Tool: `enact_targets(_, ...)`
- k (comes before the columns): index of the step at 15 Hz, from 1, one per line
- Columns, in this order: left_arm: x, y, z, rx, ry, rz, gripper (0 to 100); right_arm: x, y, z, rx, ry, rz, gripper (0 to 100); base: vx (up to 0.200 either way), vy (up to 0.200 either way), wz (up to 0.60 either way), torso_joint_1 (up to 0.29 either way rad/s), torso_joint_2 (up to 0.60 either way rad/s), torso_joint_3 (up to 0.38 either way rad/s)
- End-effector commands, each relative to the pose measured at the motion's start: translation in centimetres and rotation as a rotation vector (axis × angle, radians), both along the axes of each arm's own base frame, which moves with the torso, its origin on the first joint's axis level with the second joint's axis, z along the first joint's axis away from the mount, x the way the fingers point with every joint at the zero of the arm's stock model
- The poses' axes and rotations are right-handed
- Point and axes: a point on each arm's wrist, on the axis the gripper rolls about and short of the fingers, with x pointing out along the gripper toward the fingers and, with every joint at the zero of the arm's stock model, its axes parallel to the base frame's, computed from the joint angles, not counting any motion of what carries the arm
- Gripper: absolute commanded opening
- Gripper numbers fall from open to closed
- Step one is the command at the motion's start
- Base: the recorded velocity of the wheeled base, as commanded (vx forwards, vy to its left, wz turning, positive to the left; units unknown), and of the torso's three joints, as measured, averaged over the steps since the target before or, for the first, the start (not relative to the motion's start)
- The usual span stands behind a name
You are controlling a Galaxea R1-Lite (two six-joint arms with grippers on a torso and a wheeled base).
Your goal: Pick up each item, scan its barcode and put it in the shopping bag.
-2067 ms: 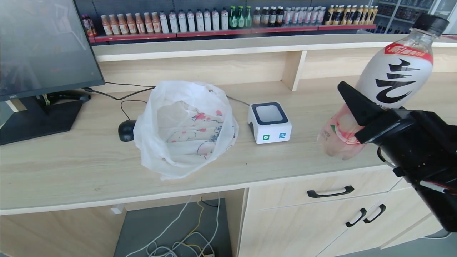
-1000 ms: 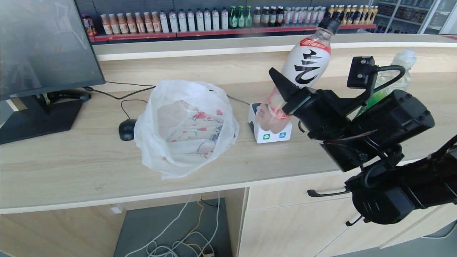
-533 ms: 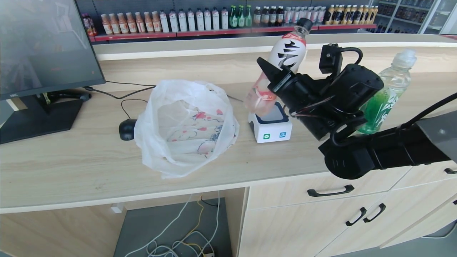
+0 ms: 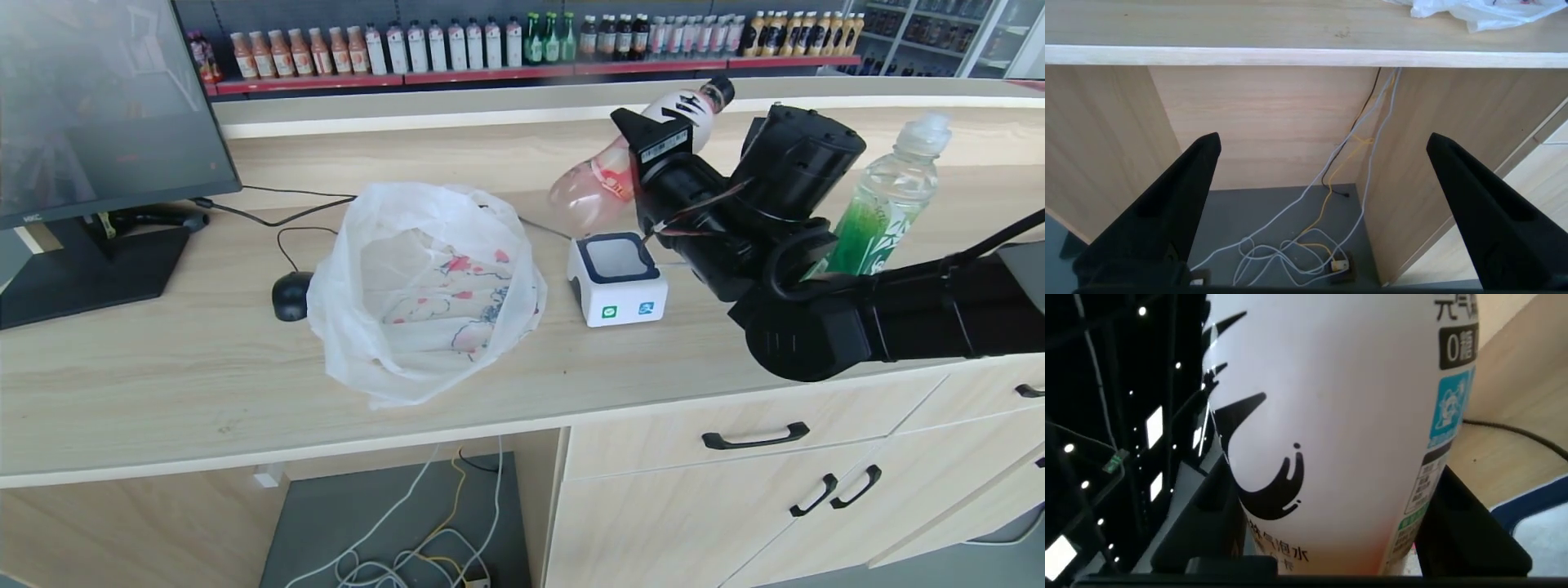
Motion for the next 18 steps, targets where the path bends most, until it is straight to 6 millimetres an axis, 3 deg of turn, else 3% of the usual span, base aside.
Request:
enact_targets(1, 0.0, 0.0, 0.0, 0.001, 0.000, 0.001, 100, -0.1, -0.1, 0.2, 0.036, 0.032, 0.019, 0, 0.000, 0.000, 0.00, 0.000, 0.00, 0.000)
enact_targets(7, 0.0, 0.0, 0.0, 0.000, 0.000, 0.000, 100, 0.5, 0.2, -1.0, 0.088, 0.088, 0.045, 0, 0.000, 0.000, 0.00, 0.000, 0.00, 0.000)
enact_targets(13, 0.0, 0.0, 0.0, 0.001, 0.000, 0.000, 100, 1.8, -0.4, -3.5, 0.083, 0.163, 0.022, 0, 0.000, 0.000, 0.00, 0.000, 0.00, 0.000)
enact_targets(18, 0.0, 0.0, 0.0, 0.001, 0.000, 0.000, 100, 2.3, -0.4, -3.4, 0.093, 0.152, 0.026, 0, 0.000, 0.000, 0.00, 0.000, 0.00, 0.000)
